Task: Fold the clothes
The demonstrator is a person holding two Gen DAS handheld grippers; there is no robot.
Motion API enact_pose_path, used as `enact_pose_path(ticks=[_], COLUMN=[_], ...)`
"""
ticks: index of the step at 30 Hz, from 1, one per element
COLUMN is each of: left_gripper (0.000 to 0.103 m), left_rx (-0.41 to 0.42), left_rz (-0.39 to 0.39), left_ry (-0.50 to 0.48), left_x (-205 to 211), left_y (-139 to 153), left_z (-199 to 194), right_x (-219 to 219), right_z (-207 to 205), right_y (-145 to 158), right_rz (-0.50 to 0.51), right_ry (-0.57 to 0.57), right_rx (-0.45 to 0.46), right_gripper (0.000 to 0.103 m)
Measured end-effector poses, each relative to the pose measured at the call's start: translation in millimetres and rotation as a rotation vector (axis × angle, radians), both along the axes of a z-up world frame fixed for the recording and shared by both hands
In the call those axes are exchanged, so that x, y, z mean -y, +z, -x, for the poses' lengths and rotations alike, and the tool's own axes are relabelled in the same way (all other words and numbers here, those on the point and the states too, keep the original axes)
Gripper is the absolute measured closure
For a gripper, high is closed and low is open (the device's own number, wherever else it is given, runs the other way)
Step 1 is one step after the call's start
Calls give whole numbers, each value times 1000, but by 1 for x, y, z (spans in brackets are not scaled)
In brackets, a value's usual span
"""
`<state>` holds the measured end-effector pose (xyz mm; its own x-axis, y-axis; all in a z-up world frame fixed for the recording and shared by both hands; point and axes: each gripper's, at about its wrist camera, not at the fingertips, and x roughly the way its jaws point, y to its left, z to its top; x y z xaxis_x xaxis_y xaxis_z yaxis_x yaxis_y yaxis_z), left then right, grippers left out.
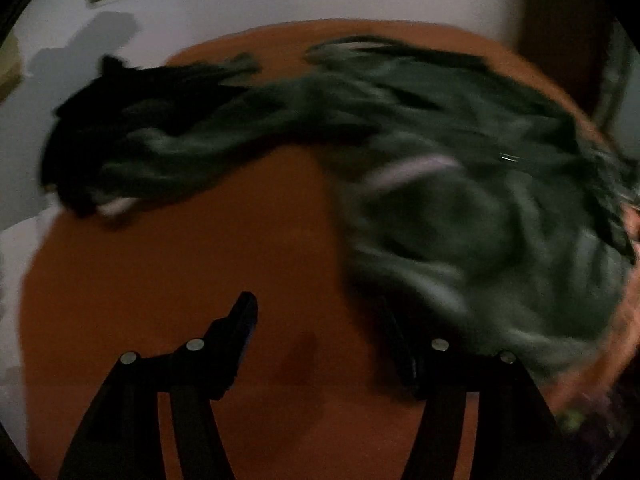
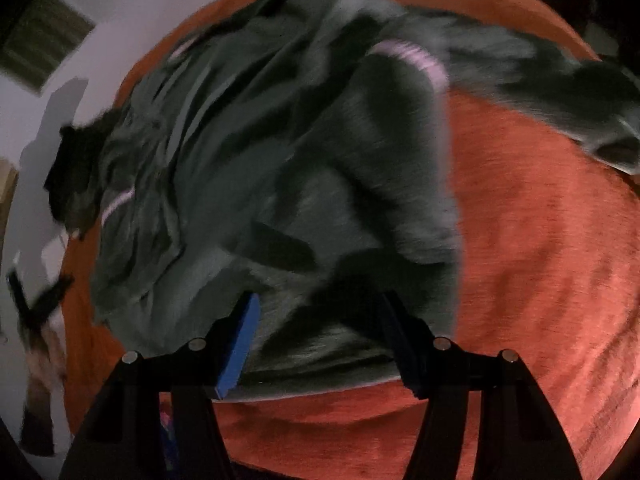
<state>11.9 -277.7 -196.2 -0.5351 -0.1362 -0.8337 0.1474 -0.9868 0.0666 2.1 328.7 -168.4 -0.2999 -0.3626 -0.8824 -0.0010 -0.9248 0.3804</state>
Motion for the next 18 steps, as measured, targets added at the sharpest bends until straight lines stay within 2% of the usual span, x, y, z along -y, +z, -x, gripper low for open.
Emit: enact_pose_path(ticks=[3, 6, 8, 11, 15, 18], left_gripper=[39, 39, 39, 39, 39, 39], left_rx=[-18, -3, 29, 77, 26, 37], left_rz=[-39, -38, -79, -118, -158, -120], left_ry=[-79, -62, -46, -21, -19, 46], left_x=[-19, -24, -22, -27, -35, -43], left_y=[-11, -29, -40, -51, -50, -57], left_z=[-18, -36, -38, -35, -27, -19], right_x=[-35, -66, -81, -96, -85, -63], right_z=[-13, -31, -45, -61, -63, -50], right_y=[6, 1, -8, -24, -31, -35], right_rz=[-21, -67, -81, -12, 60, 117], right_ry=[-75, -129, -156, -167, -149, -120], right_rx=[-47, -60, -47, -16, -48, -75], right_gripper=[42, 42, 42, 42, 42, 42])
